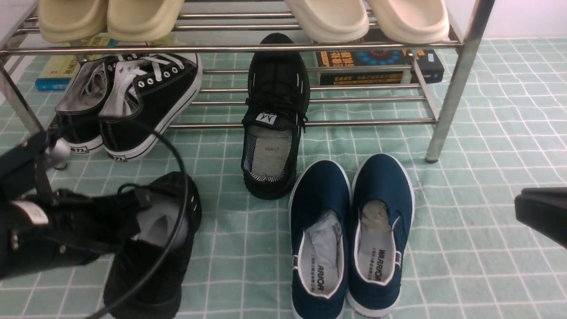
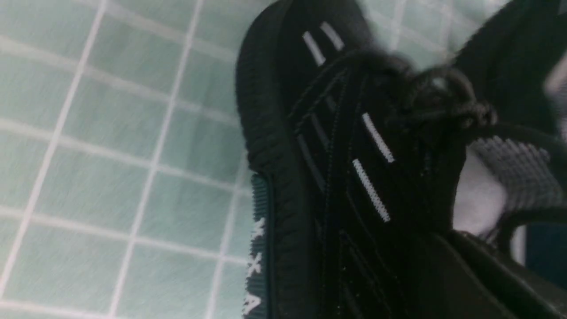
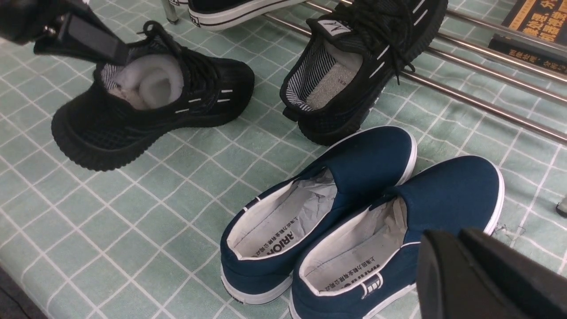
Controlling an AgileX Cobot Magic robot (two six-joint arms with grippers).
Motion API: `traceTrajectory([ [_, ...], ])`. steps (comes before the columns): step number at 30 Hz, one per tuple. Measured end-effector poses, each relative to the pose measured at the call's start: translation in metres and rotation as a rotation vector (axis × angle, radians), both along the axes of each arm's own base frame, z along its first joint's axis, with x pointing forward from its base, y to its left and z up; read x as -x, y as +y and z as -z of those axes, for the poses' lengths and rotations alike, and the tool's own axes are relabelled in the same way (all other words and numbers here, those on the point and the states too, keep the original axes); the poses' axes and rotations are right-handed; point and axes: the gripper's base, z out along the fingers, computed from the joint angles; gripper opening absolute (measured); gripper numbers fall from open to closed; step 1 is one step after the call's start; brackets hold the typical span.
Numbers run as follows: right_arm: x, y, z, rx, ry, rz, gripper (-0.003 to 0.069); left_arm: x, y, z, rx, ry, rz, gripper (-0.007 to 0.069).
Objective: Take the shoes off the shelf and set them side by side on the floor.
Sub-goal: 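Set the held shoe down on the floor in front of the rack with the left gripper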
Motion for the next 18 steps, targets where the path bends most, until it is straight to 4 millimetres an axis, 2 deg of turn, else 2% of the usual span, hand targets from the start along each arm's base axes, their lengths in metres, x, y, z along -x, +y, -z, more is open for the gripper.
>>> traceTrajectory([
  [5, 0.001, -0.002, 0.004, 0.009, 0.065, 0.028, 0.006, 0.01, 0.003, 0.024, 0.012, 0.021, -0.032, 0.0017],
  [9, 0.003, -0.006, 0.003, 0.041, 0.114, 0.045, 0.0064, 0.011, 0.004, 0.026, -0.002, 0.022, -0.021, 0.0022],
  [15, 0.01, -0.01, -0.012, 0.055, 0.221, 0.063, 0.0071, 0.015, 0.004, 0.029, -0.036, 0.062, 0.014, 0.0056],
  [18, 0.01, -0.006, -0.02, 0.136, 0.359, 0.07, 0.0078, 0.018, 0.003, 0.029, -0.041, 0.117, 0.031, 0.0129],
])
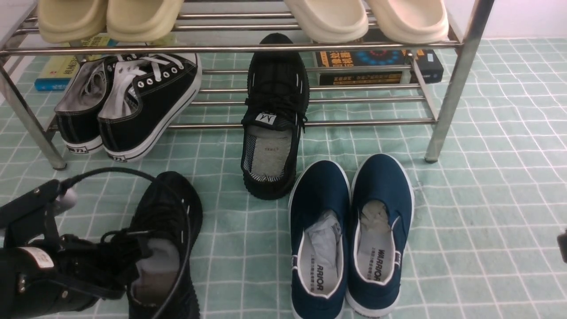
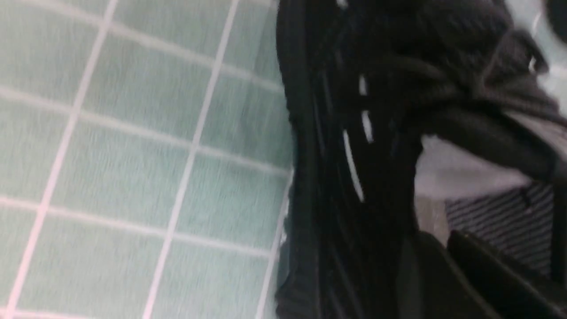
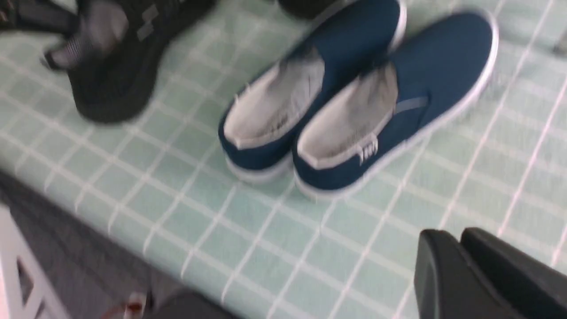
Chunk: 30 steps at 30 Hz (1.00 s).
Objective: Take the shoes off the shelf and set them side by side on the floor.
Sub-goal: 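Set the held shoe down on the floor in front of the rack with the left gripper, then reach toward the shoe rack and grasp a shoe on it with the right gripper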
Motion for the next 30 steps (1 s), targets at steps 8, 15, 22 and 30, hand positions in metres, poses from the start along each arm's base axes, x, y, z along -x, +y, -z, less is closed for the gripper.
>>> traceTrajectory([
  [8, -0.027, 0.042, 0.013, 0.165, 0.231, -0.105, 0.0152, -0.009, -0.001, -0.047, -0.057, -0.053, 0.065, 0.0353],
  [15, -0.069, 0.1, 0.034, 0.215, 0.365, -0.206, 0.0299, -0.009, 0.014, -0.111, -0.304, -0.079, 0.108, 0.0109],
  [22, -0.122, 0.165, 0.041, 0.153, 0.369, -0.267, 0.0352, -0.006, 0.029, -0.125, -0.46, -0.03, 0.073, 0.0013],
  [30, -0.181, 0.227, 0.052, 0.101, 0.327, -0.25, 0.0353, -0.018, 0.075, -0.111, -0.45, 0.112, -0.147, 0.0013],
])
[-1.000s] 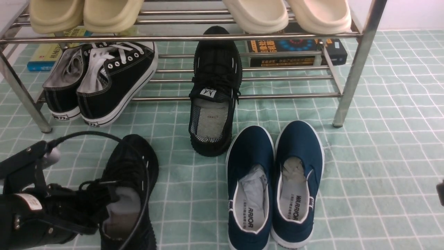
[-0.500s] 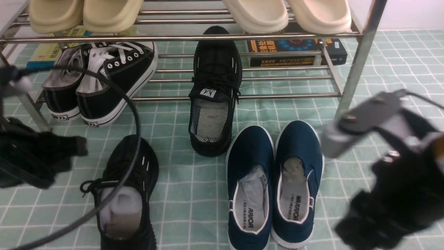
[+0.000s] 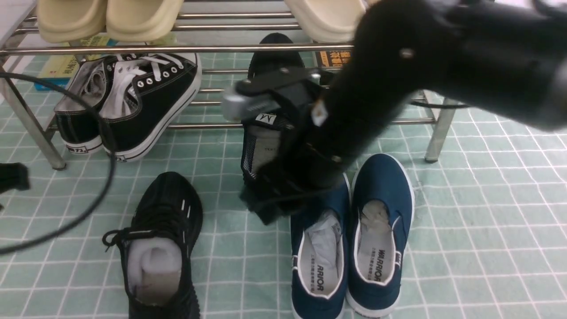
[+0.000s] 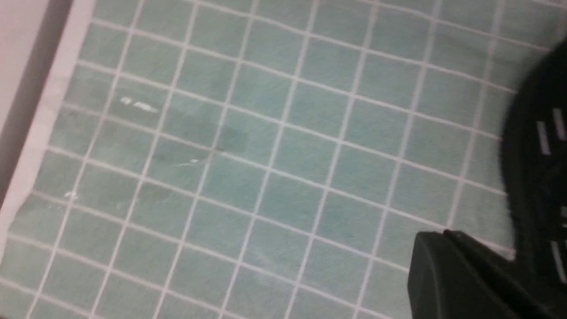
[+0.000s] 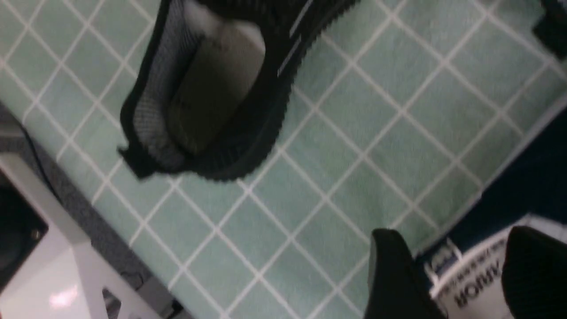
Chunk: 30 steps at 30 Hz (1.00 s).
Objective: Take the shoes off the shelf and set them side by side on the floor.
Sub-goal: 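Reach toward the shoe rack and grasp a shoe on it with the right gripper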
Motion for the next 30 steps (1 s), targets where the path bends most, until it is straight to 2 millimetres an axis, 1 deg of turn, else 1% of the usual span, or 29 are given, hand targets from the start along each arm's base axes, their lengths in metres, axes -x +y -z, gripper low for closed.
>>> traceTrajectory([
  [1, -0.003, 0.003, 0.001, -0.001, -0.001, 0.005, 0.0353, -0.001, 0.001, 0.002, 0.007, 0.012, -0.002, 0.0013],
  [2, -0.017, 0.014, 0.006, -0.001, -0.02, 0.031, 0.0353, -0.002, 0.012, 0.009, 0.048, 0.067, -0.036, 0.0013],
  [3, -0.025, 0.02, 0.01, -0.001, -0.029, 0.053, 0.0353, -0.003, 0.015, 0.013, 0.083, 0.101, -0.034, 0.0013],
  [4, -0.031, 0.025, 0.01, -0.006, -0.041, 0.077, 0.0354, -0.004, 0.016, 0.017, 0.12, 0.128, -0.016, 0.0013],
  [5, -0.035, 0.028, 0.014, 0.001, -0.041, 0.087, 0.0354, -0.004, 0.016, 0.018, 0.128, 0.133, -0.013, 0.0013],
  [7, -0.052, 0.038, 0.022, 0.015, -0.07, 0.153, 0.0353, -0.008, 0.014, 0.023, 0.215, 0.15, 0.042, 0.0013],
  [8, -0.059, 0.041, 0.025, 0.021, -0.089, 0.183, 0.0353, -0.009, 0.012, 0.023, 0.242, 0.147, 0.059, 0.0013],
  [12, -0.08, 0.052, 0.047, 0.037, -0.136, 0.267, 0.0353, -0.013, 0.007, 0.022, 0.304, 0.113, 0.08, 0.0016],
  [14, -0.085, 0.056, 0.053, 0.029, -0.15, 0.289, 0.0353, -0.013, 0.006, 0.022, 0.308, 0.107, 0.086, 0.0017],
  [17, -0.096, 0.062, 0.072, 0.01, -0.174, 0.356, 0.0353, -0.013, 0.006, 0.022, 0.308, 0.105, 0.085, 0.002],
  [18, -0.097, 0.062, 0.073, 0.012, -0.172, 0.361, 0.0353, -0.013, 0.006, 0.022, 0.308, 0.105, 0.085, 0.002],
  [20, -0.103, 0.064, 0.084, 0.009, -0.189, 0.405, 0.0353, -0.013, 0.007, 0.022, 0.303, 0.107, 0.085, 0.0023],
  [21, -0.104, 0.064, 0.086, 0.011, -0.194, 0.41, 0.0353, -0.013, 0.007, 0.022, 0.301, 0.107, 0.086, 0.0024],
  [23, -0.11, 0.064, 0.096, 0.031, -0.241, 0.425, 0.0346, -0.013, 0.007, 0.022, 0.295, 0.11, 0.086, 0.0029],
  [25, -0.112, 0.063, 0.099, 0.046, -0.258, 0.43, 0.0328, -0.013, 0.008, 0.022, 0.29, 0.112, 0.086, 0.003],
  [26, -0.114, 0.063, 0.102, 0.056, -0.268, 0.435, 0.0288, -0.013, 0.008, 0.023, 0.284, 0.114, 0.086, 0.0032],
  [27, -0.114, 0.063, 0.102, 0.057, -0.268, 0.436, 0.0282, -0.013, 0.008, 0.023, 0.283, 0.114, 0.086, 0.0032],
  [30, -0.113, 0.062, 0.103, 0.071, -0.258, 0.441, 0.0134, -0.013, 0.01, 0.023, 0.268, 0.119, 0.087, 0.0033],
])
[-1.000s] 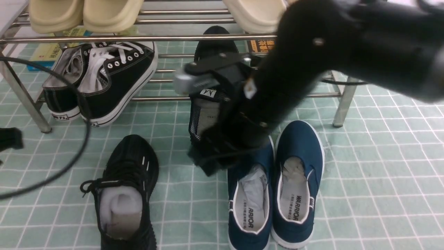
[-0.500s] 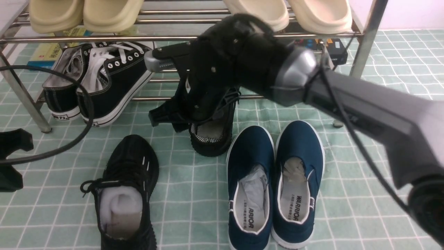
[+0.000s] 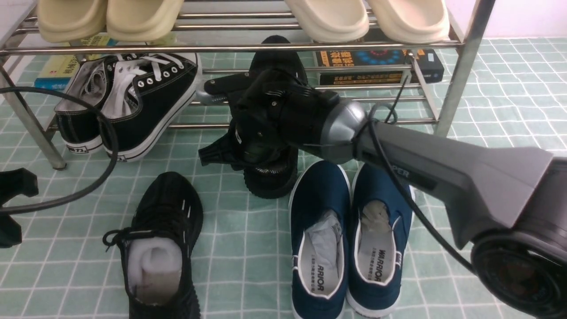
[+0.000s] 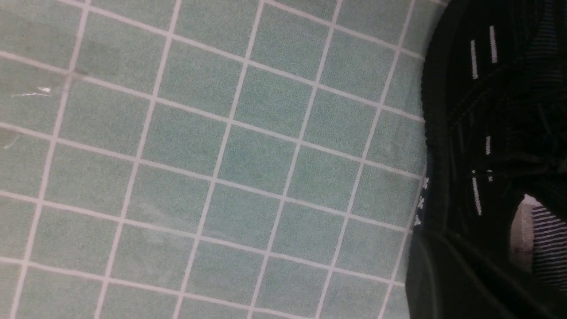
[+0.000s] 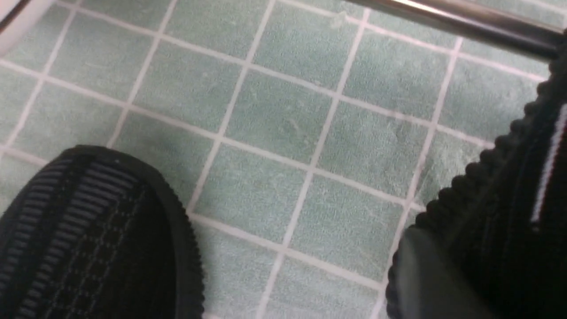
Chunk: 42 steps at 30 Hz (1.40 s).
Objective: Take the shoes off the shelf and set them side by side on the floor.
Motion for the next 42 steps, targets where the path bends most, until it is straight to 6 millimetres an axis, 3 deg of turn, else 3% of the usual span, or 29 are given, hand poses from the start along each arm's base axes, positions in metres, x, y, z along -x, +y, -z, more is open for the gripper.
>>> traceTrajectory([
  [1, 0.0, 0.0, 0.0, 0.0, 0.0, 0.0, 0.0124, 0.0, 0.0, 0.0, -0.001, 0.0, 0.0, 0.0033],
  [2, 0.003, -0.001, -0.005, 0.009, 0.015, -0.009, 0.0029, 0.0, 0.001, 0.0, -0.008, 0.002, 0.001, 0.0034],
  [5, 0.01, -0.004, -0.017, 0.023, 0.034, -0.03, 0.0001, 0.0, 0.001, 0.0, -0.014, 0.003, 0.002, 0.0034],
  [8, 0.028, -0.008, -0.042, 0.058, 0.084, -0.083, 0.0001, 0.001, 0.001, 0.0, -0.015, 0.012, 0.003, 0.0034],
  [10, 0.058, -0.006, -0.066, 0.091, 0.149, -0.15, 0.0001, 0.001, 0.001, 0.001, -0.015, 0.014, 0.004, 0.0034],
  [17, 0.103, 0.006, -0.09, 0.112, 0.2, -0.206, 0.0001, 0.002, 0.003, 0.001, -0.042, 0.021, 0.007, 0.0038],
  [29, 0.119, 0.024, -0.073, 0.059, 0.293, -0.116, 0.0003, 0.003, 0.007, 0.001, -0.093, 0.034, 0.014, 0.0047],
  [35, 0.12, 0.032, -0.053, 0.059, 0.361, -0.106, 0.0008, 0.003, 0.008, 0.001, -0.096, 0.035, 0.014, 0.0054],
  [42, 0.116, 0.042, -0.016, 0.098, 0.419, -0.064, 0.002, 0.003, 0.008, 0.001, -0.096, 0.036, 0.014, 0.0062],
])
